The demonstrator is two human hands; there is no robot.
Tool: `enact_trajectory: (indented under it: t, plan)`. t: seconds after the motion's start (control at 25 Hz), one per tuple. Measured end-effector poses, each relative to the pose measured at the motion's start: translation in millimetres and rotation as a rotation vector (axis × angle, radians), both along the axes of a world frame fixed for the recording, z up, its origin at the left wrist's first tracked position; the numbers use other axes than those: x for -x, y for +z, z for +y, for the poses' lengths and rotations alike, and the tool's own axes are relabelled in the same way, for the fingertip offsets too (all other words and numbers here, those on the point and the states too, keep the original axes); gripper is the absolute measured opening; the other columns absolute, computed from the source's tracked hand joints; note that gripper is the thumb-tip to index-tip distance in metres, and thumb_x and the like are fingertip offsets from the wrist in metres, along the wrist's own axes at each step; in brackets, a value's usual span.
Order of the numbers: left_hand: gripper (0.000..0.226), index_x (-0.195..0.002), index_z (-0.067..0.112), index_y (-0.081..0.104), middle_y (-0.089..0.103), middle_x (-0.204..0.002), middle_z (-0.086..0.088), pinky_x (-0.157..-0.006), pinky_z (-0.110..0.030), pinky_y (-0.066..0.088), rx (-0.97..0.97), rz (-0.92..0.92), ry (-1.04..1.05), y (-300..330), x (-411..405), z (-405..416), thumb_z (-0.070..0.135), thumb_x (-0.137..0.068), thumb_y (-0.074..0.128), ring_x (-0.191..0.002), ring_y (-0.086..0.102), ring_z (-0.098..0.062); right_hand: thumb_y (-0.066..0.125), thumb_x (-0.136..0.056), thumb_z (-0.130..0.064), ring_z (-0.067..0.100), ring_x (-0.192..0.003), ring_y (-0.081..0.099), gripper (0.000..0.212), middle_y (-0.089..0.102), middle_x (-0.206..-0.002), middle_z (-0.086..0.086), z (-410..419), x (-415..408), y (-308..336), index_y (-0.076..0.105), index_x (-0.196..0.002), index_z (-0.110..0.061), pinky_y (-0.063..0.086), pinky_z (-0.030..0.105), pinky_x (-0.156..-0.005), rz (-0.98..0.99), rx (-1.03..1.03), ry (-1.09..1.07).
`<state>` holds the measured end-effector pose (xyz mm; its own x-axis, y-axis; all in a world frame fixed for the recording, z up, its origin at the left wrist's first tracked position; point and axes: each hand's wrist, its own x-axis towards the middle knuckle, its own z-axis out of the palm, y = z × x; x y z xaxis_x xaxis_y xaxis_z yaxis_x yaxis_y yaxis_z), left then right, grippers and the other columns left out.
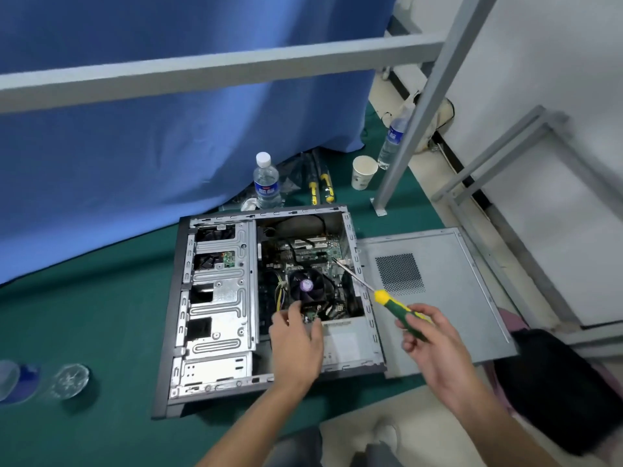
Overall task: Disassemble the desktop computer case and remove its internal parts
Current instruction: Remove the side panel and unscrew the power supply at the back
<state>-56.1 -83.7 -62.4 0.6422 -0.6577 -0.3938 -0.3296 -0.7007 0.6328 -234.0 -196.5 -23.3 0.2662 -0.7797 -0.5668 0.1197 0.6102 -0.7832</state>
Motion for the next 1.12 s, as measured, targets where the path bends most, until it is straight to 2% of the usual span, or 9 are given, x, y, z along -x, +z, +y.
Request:
enact_trajectory:
  t: [0.12, 0.2, 0.36, 0.48, 0.64, 0.88, 1.12]
  plan:
    - [0.059, -0.147, 0.016, 0.03, 0.025, -0.145, -0.015, -0.094, -0.04, 0.046, -0.107, 0.045, 0.069, -13.6, 26.3, -12.2, 0.05, -0.099, 0.039, -0.113, 0.053, -0.035, 0.052, -0.088, 0.01, 0.013, -0.052, 0.043, 0.023, 0.057, -0.074, 0.01, -22.3, 45.3, -14.1, 0.061, -0.094, -0.01, 0.04, 0.02, -0.048, 0.009, -0.044, -0.043]
    - [0.058, -0.14, 0.013, 0.036, 0.027, -0.143, -0.017, -0.089, -0.044, 0.049, -0.222, -0.031, 0.125, -18.3, 40.5, -28.7, 0.055, -0.099, 0.033, -0.111, 0.054, -0.039, 0.052, -0.088, 0.009, 0.013, -0.051, 0.042, 0.022, 0.056, -0.072, 0.007, -34.7, 68.8, -24.8, 0.061, -0.093, -0.01, 0.037, 0.021, -0.047, 0.007, -0.088, -0.068]
    - [0.058, -0.126, 0.008, 0.045, 0.041, -0.13, -0.02, -0.084, -0.045, 0.046, -0.349, -0.247, 0.257, -26.8, 57.4, -43.6, 0.055, -0.099, 0.024, -0.107, 0.052, -0.04, 0.067, -0.087, -0.01, 0.012, -0.049, 0.035, 0.008, 0.058, -0.071, 0.002, -57.0, 100.6, -45.2, 0.062, -0.092, -0.011, 0.03, 0.022, -0.044, 0.088, -0.069, -0.048]
    - [0.061, -0.12, 0.005, 0.048, 0.046, -0.121, -0.021, -0.077, -0.043, 0.043, -0.359, -0.369, 0.271, -33.5, 58.3, -44.7, 0.056, -0.098, 0.022, -0.1, 0.052, -0.039, 0.074, -0.084, -0.016, 0.011, -0.048, 0.03, 0.013, 0.054, -0.07, 0.002, -71.5, 110.6, -59.1, 0.063, -0.089, -0.011, 0.025, 0.023, -0.043, 0.189, -0.006, 0.019]
    - [0.065, -0.116, 0.006, 0.05, 0.047, -0.116, -0.02, -0.071, -0.04, 0.035, -0.368, -0.426, 0.288, -42.8, 60.3, -47.5, 0.06, -0.095, 0.019, -0.097, 0.052, -0.037, 0.075, -0.082, -0.017, 0.013, -0.05, 0.027, 0.009, 0.052, -0.074, 0.006, -91.1, 117.3, -72.9, 0.069, -0.075, -0.018, 0.024, 0.023, -0.043, 0.262, 0.036, 0.132]
    - [0.061, -0.109, 0.009, 0.052, 0.046, -0.112, -0.016, -0.071, -0.04, 0.032, -0.34, -0.436, 0.332, -47.0, 58.1, -47.7, 0.059, -0.093, 0.022, -0.098, 0.052, -0.037, 0.077, -0.068, -0.027, 0.013, -0.049, 0.025, 0.009, 0.052, -0.073, 0.002, -106.6, 117.6, -84.0, 0.07, -0.067, -0.021, 0.023, 0.023, -0.042, 0.225, 0.03, 0.185]
    - [0.055, -0.105, 0.011, 0.052, 0.045, -0.109, -0.013, -0.073, -0.041, 0.033, -0.329, -0.433, 0.345, -46.9, 58.5, -46.1, 0.058, -0.095, 0.025, -0.096, 0.051, -0.035, 0.08, -0.065, -0.033, 0.014, -0.054, 0.026, 0.019, 0.047, -0.072, 0.001, -109.4, 114.5, -90.0, 0.068, -0.07, -0.02, 0.023, 0.024, -0.044, 0.198, 0.023, 0.258]
